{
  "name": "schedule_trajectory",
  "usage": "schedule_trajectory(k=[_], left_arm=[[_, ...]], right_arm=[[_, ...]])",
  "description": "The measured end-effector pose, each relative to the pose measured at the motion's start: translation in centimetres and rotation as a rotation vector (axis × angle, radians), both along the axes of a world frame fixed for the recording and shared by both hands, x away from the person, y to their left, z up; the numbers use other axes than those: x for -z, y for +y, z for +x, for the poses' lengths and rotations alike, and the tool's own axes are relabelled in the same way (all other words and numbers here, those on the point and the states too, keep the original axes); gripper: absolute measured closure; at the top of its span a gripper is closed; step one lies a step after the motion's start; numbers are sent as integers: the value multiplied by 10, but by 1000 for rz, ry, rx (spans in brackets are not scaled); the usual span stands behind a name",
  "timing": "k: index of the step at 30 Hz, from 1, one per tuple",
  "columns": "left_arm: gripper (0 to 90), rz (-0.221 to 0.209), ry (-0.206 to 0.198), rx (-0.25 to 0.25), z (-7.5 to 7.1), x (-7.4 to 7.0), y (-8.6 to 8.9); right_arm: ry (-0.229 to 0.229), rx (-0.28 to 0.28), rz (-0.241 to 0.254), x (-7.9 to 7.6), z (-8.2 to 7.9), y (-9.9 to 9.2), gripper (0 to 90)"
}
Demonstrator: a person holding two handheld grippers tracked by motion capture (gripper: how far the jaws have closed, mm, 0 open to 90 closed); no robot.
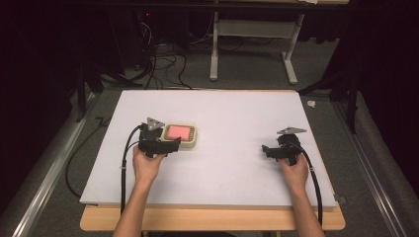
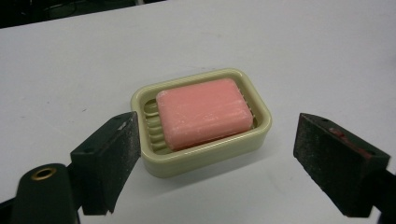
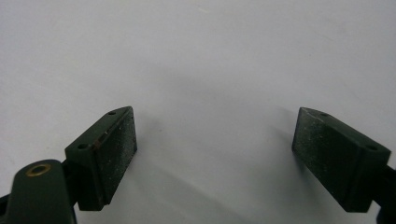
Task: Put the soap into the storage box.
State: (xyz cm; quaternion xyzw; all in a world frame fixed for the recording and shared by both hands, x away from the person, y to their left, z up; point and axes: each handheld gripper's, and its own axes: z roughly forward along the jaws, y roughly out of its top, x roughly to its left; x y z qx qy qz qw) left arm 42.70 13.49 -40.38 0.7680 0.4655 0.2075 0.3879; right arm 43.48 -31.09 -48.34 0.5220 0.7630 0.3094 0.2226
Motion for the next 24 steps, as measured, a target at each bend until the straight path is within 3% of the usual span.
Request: schedule_trajectory(k=[13,24], left_arm=[[155,-14,-16,14,-14,-2,3],[157,3,-40,5,-28,2,6]], right_arm=[[1,-2,-2,0,0,0,144],[1,-1,-2,0,0,0,144]])
